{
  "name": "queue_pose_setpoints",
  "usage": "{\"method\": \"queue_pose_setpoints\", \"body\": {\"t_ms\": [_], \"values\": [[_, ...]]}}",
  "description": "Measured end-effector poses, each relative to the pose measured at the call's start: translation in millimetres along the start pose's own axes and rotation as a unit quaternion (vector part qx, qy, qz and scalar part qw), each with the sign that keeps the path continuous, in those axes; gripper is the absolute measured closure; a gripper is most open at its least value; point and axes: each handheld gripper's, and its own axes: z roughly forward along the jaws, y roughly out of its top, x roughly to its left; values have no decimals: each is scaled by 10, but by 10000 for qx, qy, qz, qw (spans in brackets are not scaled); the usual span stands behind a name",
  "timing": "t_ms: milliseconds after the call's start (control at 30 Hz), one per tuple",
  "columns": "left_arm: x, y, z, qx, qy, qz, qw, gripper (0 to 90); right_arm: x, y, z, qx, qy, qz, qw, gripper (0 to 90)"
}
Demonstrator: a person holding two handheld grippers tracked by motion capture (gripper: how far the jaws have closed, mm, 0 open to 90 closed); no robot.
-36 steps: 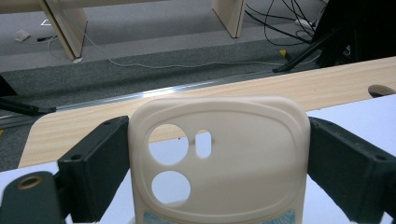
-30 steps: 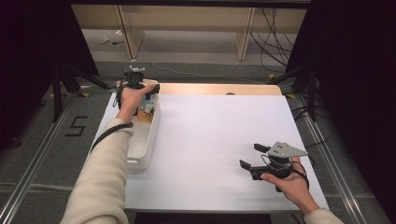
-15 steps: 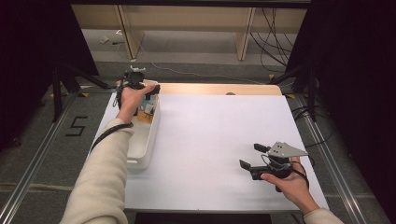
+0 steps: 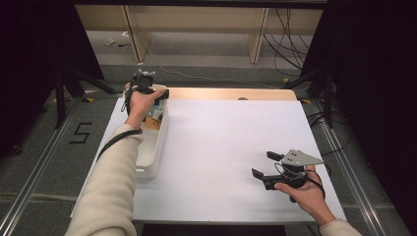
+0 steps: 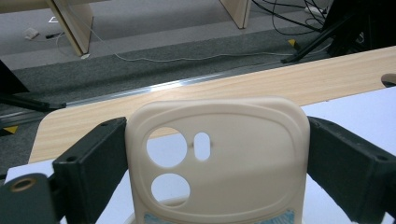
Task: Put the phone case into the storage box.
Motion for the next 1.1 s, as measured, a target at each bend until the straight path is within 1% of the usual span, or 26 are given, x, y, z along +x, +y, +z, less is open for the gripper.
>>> {"method": "queue_pose_setpoints", "body": {"t_ms": [133, 267, 400, 500, 700, 833, 1033, 1100], "values": [[-6, -16, 21, 60, 67, 83, 9999, 84, 1, 1, -1, 0, -4, -9, 10000, 151], [-1, -25, 32, 44, 97, 30, 9999, 81, -1, 0, -1, -4, 2, -5, 10000, 150], [10, -12, 28, 59, 118, 52, 9999, 79, -4, 1, -4, 2, -1, -1, 10000, 151], [22, -3, 24, 77, 96, 45, 9999, 76, -3, 1, -1, -4, 4, -2, 10000, 150], [38, 17, 11, 65, 123, 26, 9999, 60, -8, 1, 0, 0, -8, 11, 10000, 151], [42, 25, 4, 91, 70, 9, 9999, 41, -6, 0, 3, 3, -5, 9, 10000, 150], [50, 64, -31, 8, 85, 13, 10000, 18, -9, 1, 0, -3, -10, 15, 10000, 150], [44, 85, -45, -23, 39, 1, 10000, 11, -7, 4, -1, -3, -7, 16, 10000, 150]]}}
